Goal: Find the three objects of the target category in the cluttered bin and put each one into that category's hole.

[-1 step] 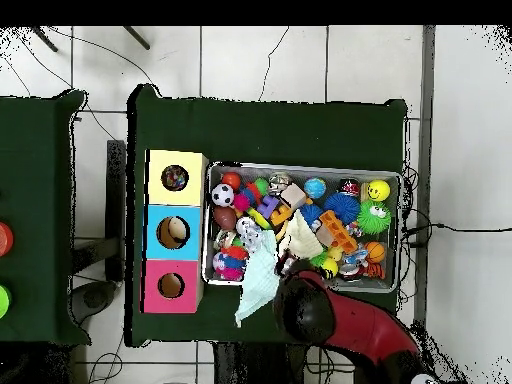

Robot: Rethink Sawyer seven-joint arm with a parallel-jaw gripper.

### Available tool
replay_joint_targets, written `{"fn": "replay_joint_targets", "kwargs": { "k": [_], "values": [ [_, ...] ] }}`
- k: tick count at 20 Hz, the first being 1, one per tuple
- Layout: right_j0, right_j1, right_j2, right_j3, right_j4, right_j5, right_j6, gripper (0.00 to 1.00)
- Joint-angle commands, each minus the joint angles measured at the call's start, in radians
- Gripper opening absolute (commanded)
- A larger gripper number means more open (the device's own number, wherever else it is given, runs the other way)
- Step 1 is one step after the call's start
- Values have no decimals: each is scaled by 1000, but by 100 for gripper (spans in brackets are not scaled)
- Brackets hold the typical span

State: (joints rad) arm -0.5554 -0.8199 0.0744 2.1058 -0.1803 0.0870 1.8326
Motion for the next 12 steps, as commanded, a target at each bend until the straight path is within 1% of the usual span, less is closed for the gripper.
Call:
{"fn": "replay_joint_targets", "kwargs": {
  "k": [1,3,6,9,12],
  "values": [
    [-143,39,195,-48,-60,100,-48,100],
    [-189,59,224,-56,-75,102,-62,100],
    [-241,65,260,-68,-89,124,-81,100],
    [-277,74,291,-91,-99,163,-101,100],
    [-286,73,302,-105,-111,186,-102,100]
  ]
}}
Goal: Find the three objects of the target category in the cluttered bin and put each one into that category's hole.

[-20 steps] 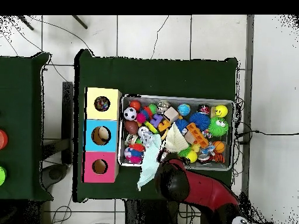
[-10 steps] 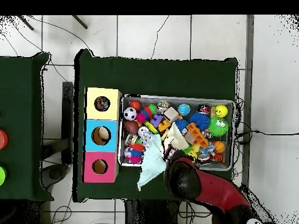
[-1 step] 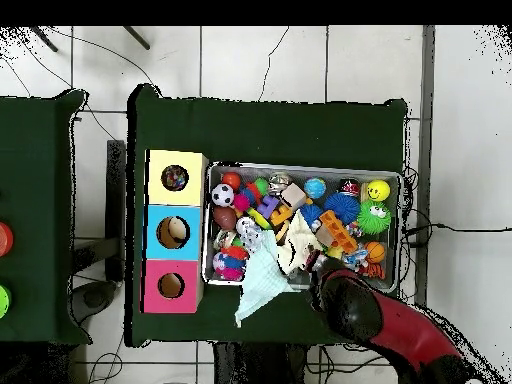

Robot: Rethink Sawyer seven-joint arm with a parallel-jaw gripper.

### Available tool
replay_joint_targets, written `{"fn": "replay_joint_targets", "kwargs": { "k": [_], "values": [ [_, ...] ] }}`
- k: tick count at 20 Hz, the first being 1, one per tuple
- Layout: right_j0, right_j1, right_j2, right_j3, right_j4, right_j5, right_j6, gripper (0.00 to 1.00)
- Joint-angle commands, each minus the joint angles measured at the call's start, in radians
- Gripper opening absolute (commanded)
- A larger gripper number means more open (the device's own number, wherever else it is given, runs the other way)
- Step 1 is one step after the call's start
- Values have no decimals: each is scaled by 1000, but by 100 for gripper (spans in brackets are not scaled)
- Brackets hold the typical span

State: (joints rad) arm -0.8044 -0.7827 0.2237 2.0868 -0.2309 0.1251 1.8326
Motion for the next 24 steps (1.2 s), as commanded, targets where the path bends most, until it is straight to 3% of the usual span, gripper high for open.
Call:
{"fn": "replay_joint_targets", "kwargs": {
  "k": [1,6,12,24],
  "values": [
    [-40,36,156,-88,-65,151,-99,100],
    [-50,83,161,-135,-101,162,-106,100],
    [-2,109,112,-212,-134,125,-52,100],
    [-24,107,189,-355,-87,339,-111,100]
  ]
}}
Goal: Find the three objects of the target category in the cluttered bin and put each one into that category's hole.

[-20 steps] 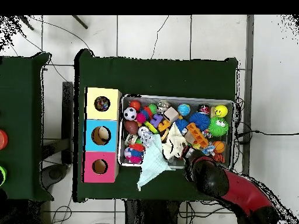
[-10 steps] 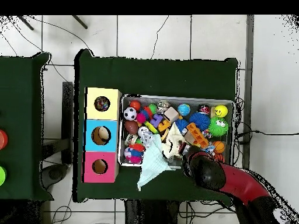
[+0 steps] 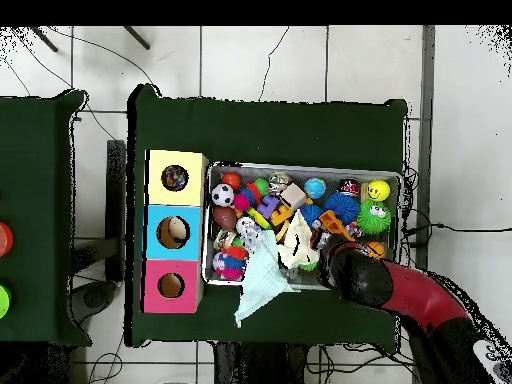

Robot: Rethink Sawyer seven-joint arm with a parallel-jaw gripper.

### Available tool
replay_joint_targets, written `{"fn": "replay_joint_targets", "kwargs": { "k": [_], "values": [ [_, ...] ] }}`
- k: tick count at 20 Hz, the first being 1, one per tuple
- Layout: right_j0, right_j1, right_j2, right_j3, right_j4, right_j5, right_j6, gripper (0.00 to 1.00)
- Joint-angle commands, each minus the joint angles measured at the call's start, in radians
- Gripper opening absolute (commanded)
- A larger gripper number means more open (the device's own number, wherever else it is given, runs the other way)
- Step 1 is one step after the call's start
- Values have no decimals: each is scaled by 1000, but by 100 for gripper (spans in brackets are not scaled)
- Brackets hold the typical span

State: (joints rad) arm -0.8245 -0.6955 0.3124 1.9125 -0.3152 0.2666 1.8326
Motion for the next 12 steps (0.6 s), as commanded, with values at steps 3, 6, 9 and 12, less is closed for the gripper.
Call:
{"fn": "replay_joint_targets", "kwargs": {
  "k": [3,6,9,12],
  "values": [
    [40,4,74,-273,-73,298,-196,100],
    [35,10,103,-328,-143,324,-292,100],
    [4,36,162,-350,-187,378,-391,100],
    [-15,46,199,-363,-219,429,-444,100]
  ]
}}
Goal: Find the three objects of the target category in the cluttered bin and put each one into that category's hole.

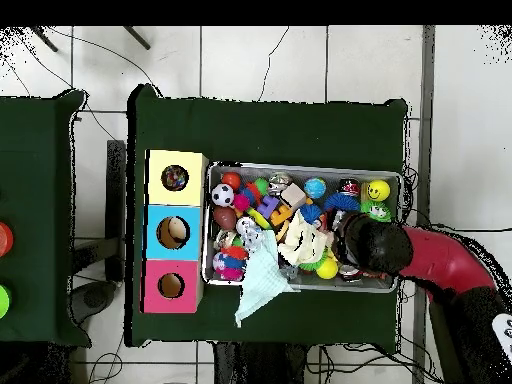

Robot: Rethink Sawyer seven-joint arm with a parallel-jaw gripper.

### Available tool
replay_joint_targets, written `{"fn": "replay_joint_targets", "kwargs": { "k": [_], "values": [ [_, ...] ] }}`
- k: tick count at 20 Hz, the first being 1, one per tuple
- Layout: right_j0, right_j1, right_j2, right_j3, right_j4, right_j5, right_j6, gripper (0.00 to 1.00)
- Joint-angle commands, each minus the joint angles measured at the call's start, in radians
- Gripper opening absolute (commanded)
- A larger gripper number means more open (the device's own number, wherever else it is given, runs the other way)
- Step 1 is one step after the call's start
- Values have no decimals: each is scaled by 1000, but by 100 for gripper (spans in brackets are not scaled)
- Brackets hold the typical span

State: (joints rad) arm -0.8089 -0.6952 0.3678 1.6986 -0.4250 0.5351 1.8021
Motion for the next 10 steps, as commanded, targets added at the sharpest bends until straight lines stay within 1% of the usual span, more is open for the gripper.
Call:
{"fn": "replay_joint_targets", "kwargs": {
  "k": [1,4,7,10],
  "values": [
    [-36,52,155,-154,-123,171,-427,100],
    [-47,69,173,-153,-150,160,-426,100],
    [-67,108,222,-162,-176,159,-490,100],
    [-72,140,220,-154,-216,113,-475,100]
  ]
}}
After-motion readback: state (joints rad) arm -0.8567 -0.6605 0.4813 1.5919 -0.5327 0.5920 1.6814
